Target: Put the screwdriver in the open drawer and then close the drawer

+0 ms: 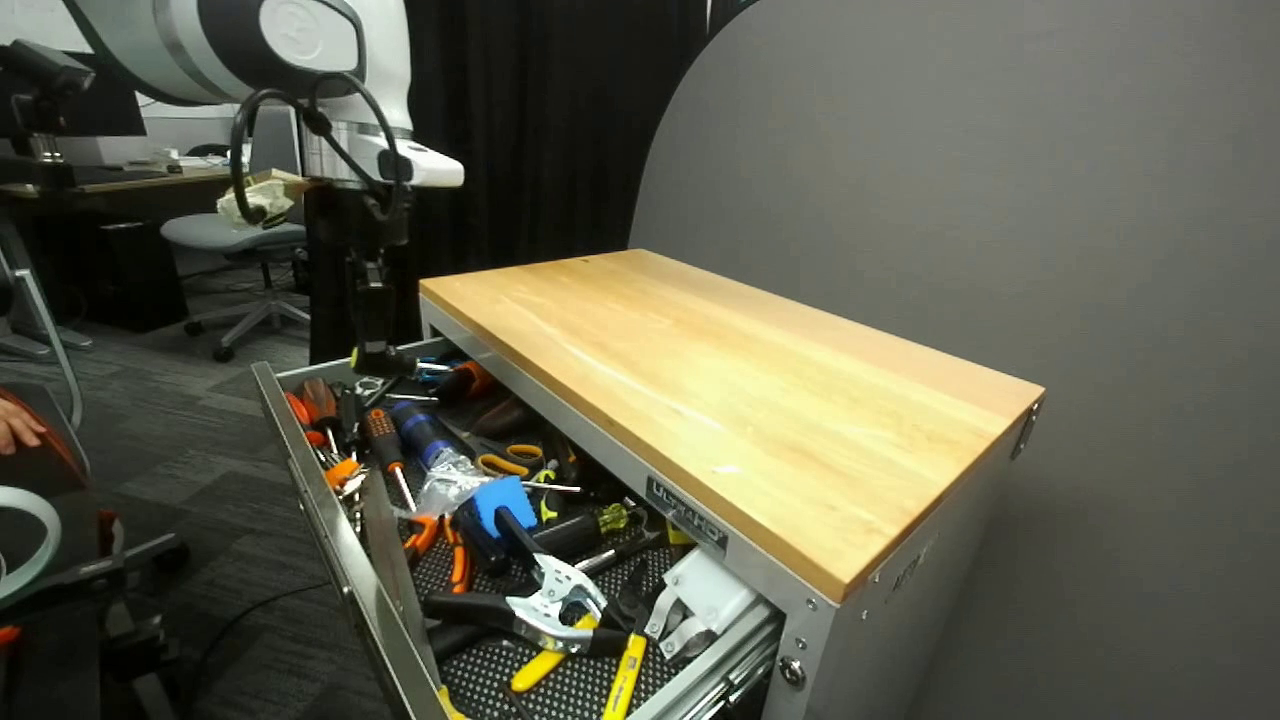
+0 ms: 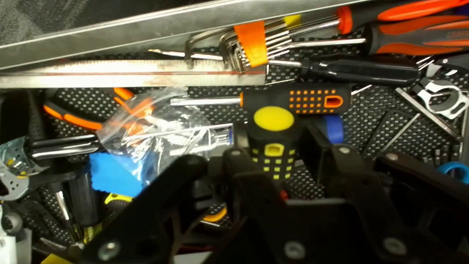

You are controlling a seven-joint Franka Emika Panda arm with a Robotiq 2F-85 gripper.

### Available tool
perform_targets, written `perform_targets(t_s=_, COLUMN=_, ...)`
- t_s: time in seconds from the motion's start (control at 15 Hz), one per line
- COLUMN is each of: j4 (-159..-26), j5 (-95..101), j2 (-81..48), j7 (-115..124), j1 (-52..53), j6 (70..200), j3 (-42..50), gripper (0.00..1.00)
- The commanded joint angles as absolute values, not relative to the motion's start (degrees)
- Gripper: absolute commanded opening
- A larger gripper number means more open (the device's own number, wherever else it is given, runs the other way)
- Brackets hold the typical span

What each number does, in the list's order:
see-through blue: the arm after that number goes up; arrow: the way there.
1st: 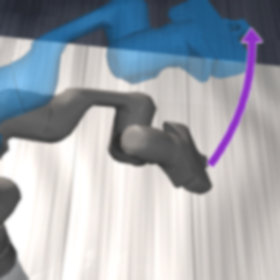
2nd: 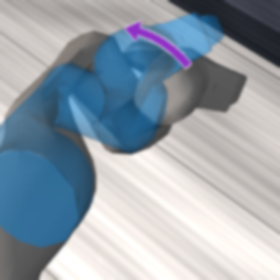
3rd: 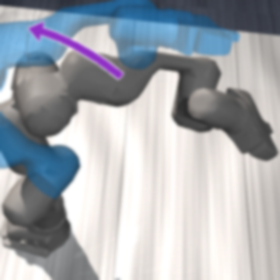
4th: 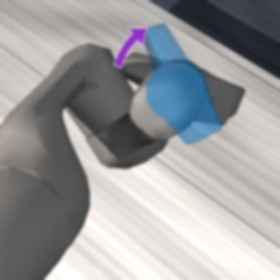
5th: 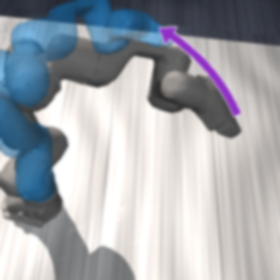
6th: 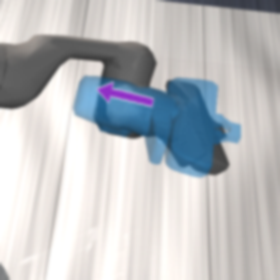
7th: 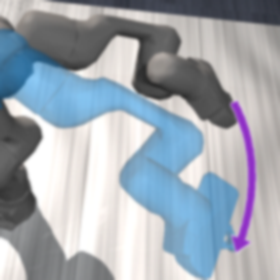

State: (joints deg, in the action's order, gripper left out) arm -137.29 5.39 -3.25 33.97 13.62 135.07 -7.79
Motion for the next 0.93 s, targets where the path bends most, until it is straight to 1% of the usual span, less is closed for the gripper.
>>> perform_targets(t_s=0.0, j4=-140.64, j5=0.7, j2=-1.36, j7=33.42, j1=13.07, j6=137.61, j3=-9.45, gripper=0.74)
perform_targets(t_s=0.07, j4=-141.23, j5=-3.74, j2=-1.19, j7=28.53, j1=12.45, j6=135.51, j3=-9.63, gripper=0.81)
perform_targets(t_s=0.13, j4=-142.04, j5=-7.45, j2=-0.99, j7=25.25, j1=11.95, j6=133.8, j3=-9.51, gripper=0.91)
perform_targets(t_s=0.2, j4=-143.1, j5=-9.72, j2=-0.32, j7=23.75, j1=11.53, j6=131.3, j3=-9.09, gripper=0.97)
perform_targets(t_s=0.27, j4=-143.92, j5=-12.05, j2=-0.05, j7=21.17, j1=10.99, j6=128.41, j3=-8.78, gripper=1.0)
perform_targets(t_s=0.53, j4=-146.92, j5=-14.07, j2=-0.63, j7=19.45, j1=8.61, j6=122.68, j3=-7.24, gripper=1.0)
perform_targets(t_s=0.67, j4=-147.88, j5=-13.73, j2=-2.23, j7=20.27, j1=8.26, j6=124.41, j3=-7.11, gripper=1.0)
perform_targets(t_s=0.73, j4=-148.41, j5=-13.35, j2=-2.87, j7=21.11, j1=8.31, j6=126.24, j3=-7.19, gripper=0.94)
perform_targets(t_s=0.8, j4=-148.56, j5=-12.78, j2=-3.73, j7=22.08, j1=8.44, j6=127.5, j3=-7.35, gripper=0.72)
perform_targets(t_s=0.87, j4=-148.73, j5=-12.87, j2=-4.41, j7=22.84, j1=8.64, j6=129.4, j3=-7.51, gripper=0.7)
